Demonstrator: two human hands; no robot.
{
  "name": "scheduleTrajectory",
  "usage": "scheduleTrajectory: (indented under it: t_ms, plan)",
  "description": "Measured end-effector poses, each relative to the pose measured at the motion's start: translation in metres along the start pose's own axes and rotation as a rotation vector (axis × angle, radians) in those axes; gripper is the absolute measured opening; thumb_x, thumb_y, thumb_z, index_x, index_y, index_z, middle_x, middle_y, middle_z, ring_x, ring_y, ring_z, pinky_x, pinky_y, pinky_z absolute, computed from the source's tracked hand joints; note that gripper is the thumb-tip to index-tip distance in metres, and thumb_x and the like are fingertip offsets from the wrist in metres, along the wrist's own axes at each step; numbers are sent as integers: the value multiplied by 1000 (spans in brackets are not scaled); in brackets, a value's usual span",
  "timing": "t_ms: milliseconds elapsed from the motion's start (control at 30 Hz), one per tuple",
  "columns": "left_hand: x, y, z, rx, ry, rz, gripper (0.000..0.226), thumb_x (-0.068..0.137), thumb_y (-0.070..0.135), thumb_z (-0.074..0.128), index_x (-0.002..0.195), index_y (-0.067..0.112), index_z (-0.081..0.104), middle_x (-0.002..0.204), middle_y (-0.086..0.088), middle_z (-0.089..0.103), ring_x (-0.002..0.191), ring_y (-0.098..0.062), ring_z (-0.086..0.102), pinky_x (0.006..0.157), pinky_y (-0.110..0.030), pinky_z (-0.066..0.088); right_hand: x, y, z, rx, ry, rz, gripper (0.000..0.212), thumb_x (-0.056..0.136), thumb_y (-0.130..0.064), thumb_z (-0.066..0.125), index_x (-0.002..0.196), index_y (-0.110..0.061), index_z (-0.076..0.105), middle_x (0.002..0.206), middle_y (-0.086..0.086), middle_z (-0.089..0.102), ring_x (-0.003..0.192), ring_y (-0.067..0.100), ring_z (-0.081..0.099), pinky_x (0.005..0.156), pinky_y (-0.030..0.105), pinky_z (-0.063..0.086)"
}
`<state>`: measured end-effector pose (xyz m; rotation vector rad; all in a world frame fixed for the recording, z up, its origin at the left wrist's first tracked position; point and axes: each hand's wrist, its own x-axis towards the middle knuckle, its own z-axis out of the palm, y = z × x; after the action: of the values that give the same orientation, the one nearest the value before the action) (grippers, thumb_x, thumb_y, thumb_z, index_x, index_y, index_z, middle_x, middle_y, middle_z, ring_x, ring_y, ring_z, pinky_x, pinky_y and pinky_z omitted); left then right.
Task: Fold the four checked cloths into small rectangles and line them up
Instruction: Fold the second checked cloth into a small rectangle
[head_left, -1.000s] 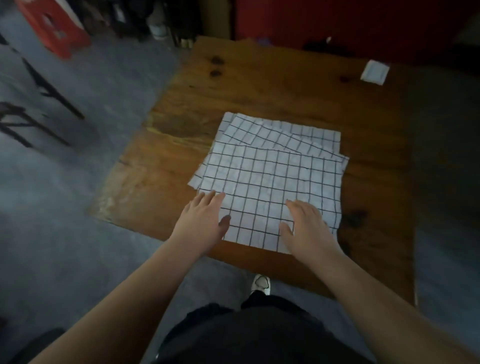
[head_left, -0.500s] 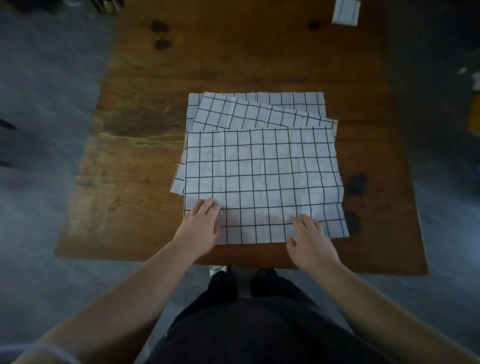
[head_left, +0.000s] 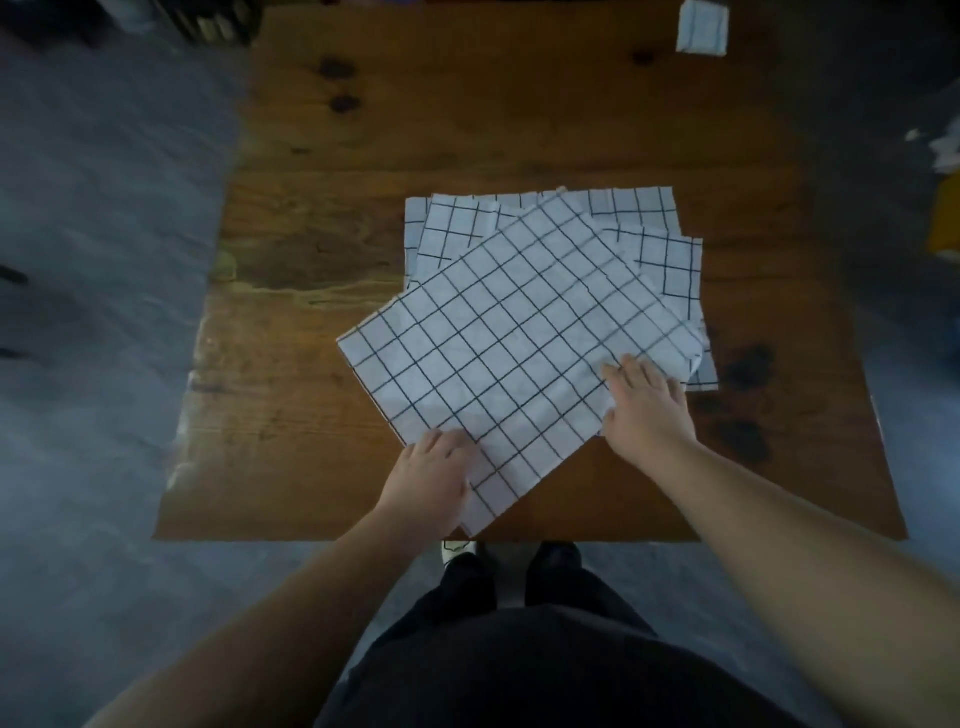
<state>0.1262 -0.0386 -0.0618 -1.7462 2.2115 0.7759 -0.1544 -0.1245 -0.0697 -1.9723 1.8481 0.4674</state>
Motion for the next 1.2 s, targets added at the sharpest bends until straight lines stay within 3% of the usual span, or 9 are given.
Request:
scheduleTrajectory:
  t_ms: [133,233,367,533,700,900,1100,1200]
  plan:
    - [2,1,0,37,1,63,53,100,30,42,152,23,35,157,2,35,147,-22,22,122,-43,23,17,-17,-7,-11,7,33,74,102,-29,44,164,-26,4,172,5,-3,158,29,-1,128,52,9]
    - [5,-5,2,14,-8,102,55,100,27,43,154,26,31,163,0,25,155,-25,8,125,-47,14,0,-42,-4,94,60,1,72,101,-24,45,163,-22,10,172,7,2,158,29,3,128,51,13]
    - [12,-32,-14,-78,65,-18,70,96,16,52,159,23,21,169,1,11,157,-23,-4,126,-45,8,-57,-88,12,189,24,-155,64,102,-23,43,160,-22,18,170,3,9,157,23,9,125,43,7]
    - [19,-80,-30,15,54,-79,67,103,34,46,161,21,15,171,-3,5,157,-25,-8,126,-47,5,-93,-123,40,210,-52,-306,58,105,-26,39,159,-24,20,169,0,15,157,19,10,127,40,15]
    - [5,-97,-24,151,16,18,61,104,39,39,160,23,21,168,-2,17,157,-29,-1,126,-49,5,-96,-107,50,84,-61,-327,58,106,-29,37,161,-25,20,170,-2,13,157,17,11,126,36,8]
    - [-34,-81,3,79,-3,119,59,101,37,46,157,25,30,157,1,30,150,-23,19,124,-46,18,-108,-72,56,33,-66,-206,61,103,-24,44,159,-30,23,171,-3,8,158,17,6,126,37,11]
    - [-57,-73,29,7,13,140,63,98,40,57,154,24,34,151,3,34,143,-22,31,120,-45,31,-128,-76,71,77,-39,-147,68,101,-23,44,162,-22,15,172,0,-1,158,21,-3,129,41,9]
    - [-61,-82,33,40,52,161,74,93,51,62,154,24,30,154,1,29,146,-25,28,122,-46,27,-135,-76,83,72,-52,-196,69,102,-28,42,163,-22,11,172,-2,0,158,18,-6,129,40,6]
